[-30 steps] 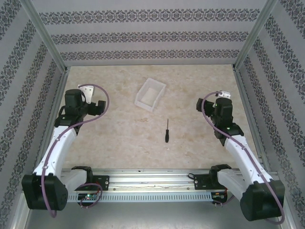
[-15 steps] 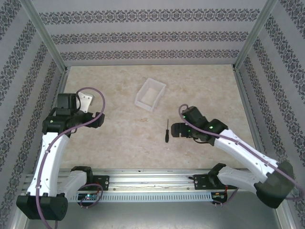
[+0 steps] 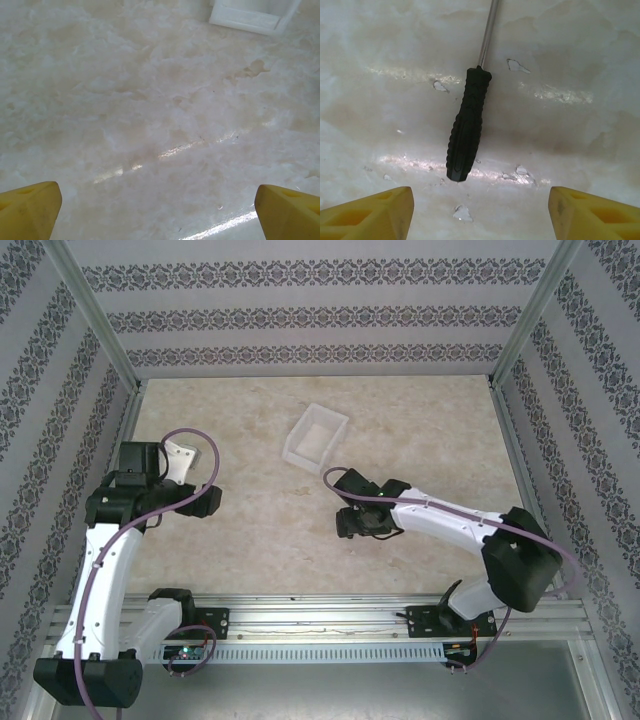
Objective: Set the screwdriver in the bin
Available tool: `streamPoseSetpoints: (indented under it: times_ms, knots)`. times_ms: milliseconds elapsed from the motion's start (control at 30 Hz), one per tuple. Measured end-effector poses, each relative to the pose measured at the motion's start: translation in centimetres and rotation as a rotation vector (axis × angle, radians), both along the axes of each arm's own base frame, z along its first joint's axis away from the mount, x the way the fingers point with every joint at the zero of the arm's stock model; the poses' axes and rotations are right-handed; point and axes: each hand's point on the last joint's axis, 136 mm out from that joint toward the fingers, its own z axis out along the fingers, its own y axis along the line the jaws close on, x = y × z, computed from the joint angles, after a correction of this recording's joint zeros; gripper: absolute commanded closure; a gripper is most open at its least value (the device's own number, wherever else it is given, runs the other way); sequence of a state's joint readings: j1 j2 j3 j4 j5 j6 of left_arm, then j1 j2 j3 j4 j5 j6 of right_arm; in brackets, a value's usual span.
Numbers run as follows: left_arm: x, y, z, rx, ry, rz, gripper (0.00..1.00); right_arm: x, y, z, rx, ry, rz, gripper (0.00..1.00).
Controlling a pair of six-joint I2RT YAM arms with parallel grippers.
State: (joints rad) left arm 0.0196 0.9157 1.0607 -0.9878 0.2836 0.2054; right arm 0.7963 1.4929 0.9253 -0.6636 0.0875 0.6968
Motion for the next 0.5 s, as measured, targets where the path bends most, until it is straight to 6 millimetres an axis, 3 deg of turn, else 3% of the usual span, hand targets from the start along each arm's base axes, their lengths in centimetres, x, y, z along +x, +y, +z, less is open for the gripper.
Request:
streamPoseSetpoints:
  times_ms: [500]
  knots:
    - [-0.3,0.1,0.5,0.002,-0.024,0.006,0.01,1.8,1.5,-2.9,-0.072,0.051,-0.016,0.46]
